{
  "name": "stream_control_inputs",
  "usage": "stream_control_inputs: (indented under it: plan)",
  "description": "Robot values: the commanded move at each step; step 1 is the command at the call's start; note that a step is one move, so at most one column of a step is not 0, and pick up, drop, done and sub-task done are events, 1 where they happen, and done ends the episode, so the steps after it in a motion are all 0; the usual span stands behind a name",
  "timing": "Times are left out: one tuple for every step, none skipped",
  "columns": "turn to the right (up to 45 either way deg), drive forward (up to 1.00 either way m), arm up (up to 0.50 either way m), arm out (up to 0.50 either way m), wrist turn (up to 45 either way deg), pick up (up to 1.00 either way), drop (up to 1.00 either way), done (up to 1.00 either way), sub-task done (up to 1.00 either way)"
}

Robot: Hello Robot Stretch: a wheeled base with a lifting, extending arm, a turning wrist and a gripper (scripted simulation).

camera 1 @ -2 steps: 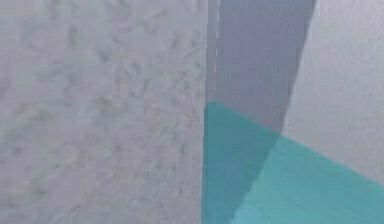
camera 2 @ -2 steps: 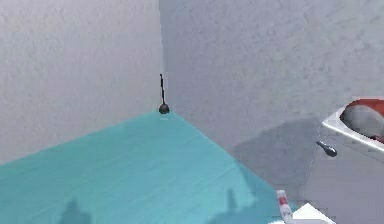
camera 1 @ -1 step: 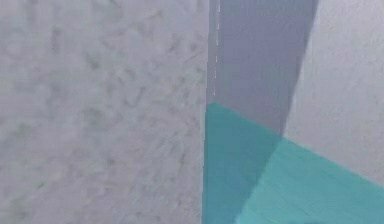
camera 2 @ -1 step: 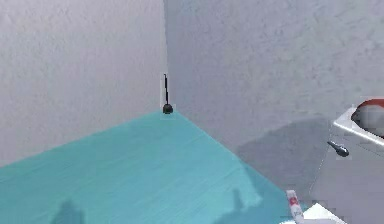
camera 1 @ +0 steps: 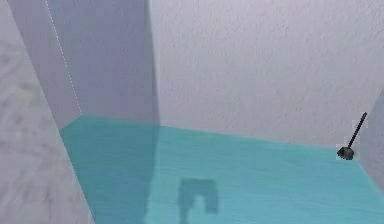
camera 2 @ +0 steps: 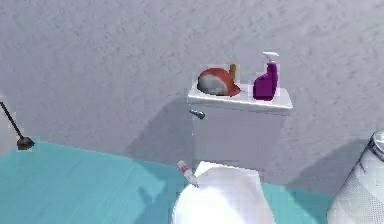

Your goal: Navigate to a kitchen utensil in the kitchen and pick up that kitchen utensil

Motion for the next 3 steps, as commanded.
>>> stream_control_inputs:
  plan:
    - [0.0,0.55,0.0,0.0,0.0,0.0,0.0,0.0,0.0]
    - [15.0,0.0,0.0,0.0,0.0,0.0,0.0,0.0,0.0]
    - [0.0,0.3,0.0,0.0,0.0,0.0,0.0,0.0,0.0]
